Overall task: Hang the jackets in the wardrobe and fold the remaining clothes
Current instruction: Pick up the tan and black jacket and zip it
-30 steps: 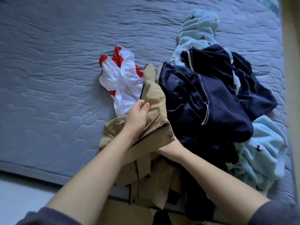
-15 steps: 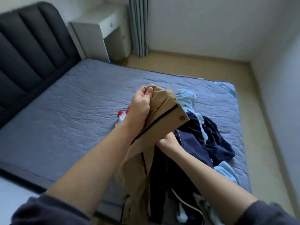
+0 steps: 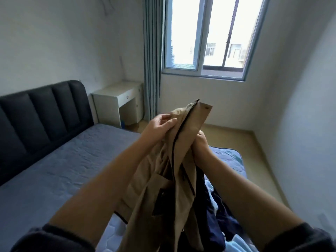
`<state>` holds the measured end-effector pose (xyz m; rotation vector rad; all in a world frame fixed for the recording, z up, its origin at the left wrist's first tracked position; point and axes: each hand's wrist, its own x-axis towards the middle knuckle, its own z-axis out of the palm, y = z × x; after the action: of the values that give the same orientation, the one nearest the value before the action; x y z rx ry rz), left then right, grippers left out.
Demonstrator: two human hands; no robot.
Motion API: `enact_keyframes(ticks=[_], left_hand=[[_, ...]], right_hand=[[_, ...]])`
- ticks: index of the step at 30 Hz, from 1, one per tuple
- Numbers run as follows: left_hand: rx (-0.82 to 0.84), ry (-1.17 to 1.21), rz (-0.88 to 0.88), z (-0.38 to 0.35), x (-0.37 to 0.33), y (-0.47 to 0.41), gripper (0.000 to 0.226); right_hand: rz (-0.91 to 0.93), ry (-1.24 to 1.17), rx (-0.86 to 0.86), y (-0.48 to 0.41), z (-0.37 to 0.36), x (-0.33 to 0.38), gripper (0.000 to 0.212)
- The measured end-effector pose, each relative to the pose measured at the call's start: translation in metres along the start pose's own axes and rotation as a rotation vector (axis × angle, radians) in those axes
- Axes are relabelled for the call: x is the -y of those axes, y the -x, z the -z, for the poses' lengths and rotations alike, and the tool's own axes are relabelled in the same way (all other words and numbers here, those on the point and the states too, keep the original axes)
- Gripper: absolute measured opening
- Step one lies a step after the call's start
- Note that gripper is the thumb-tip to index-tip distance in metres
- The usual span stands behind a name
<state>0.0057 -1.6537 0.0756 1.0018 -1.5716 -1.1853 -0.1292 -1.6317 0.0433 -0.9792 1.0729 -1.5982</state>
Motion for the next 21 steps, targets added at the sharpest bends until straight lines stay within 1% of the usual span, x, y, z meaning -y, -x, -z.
enact_keyframes(ticks=[2,3,5,7,9,10,12,13,15,17,18,20,21], left_hand=[[0.064,0.071,0.140,0.000,0.008,0.010,0.016],[0.066,0.131,0.183,0.000,0.008,0.012,0.010],[-0.001,0.257,0.198,-0.001,0.006,0.011,0.011],[-0.087,0.416,0.171,0.000,-0.002,0.009,0.012],[-0.134,0.543,0.146,0.001,-0.010,0.006,0.011],[-0.140,0.583,0.138,-0.001,-0.015,0.005,0.011],[-0.147,0.620,0.135,-0.005,-0.023,0.003,0.010],[-0.152,0.634,0.135,-0.009,-0.026,0.001,0.009],[-0.154,0.652,0.127,-0.015,-0.031,0.000,0.009],[-0.167,0.657,0.115,-0.020,-0.035,-0.002,0.010],[-0.177,0.665,0.110,-0.022,-0.037,-0.002,0.011],[-0.185,0.686,0.091,-0.024,-0.041,-0.003,0.012],[-0.182,0.690,0.080,-0.024,-0.043,-0.003,0.012]], right_hand=[[-0.142,-0.082,-0.011,-0.001,-0.003,0.008,0.024],[-0.203,-0.069,0.012,0.000,-0.003,0.009,0.022],[-0.219,0.105,0.083,0.003,0.001,0.004,0.018],[-0.163,0.304,0.113,0.010,0.010,0.000,0.017],[-0.097,0.453,0.059,0.014,0.020,0.004,0.018],[-0.072,0.472,0.027,0.016,0.026,0.007,0.019],[-0.001,0.415,-0.034,0.020,0.032,0.015,0.015],[0.065,0.392,-0.072,0.023,0.036,0.020,0.012],[0.191,0.379,-0.130,0.030,0.042,0.025,0.017],[0.244,0.361,-0.075,0.040,0.050,0.026,0.023],[0.239,0.376,-0.023,0.045,0.053,0.023,0.021],[0.181,0.509,0.077,0.054,0.060,0.011,0.010],[0.155,0.622,0.101,0.057,0.062,0.004,0.012]])
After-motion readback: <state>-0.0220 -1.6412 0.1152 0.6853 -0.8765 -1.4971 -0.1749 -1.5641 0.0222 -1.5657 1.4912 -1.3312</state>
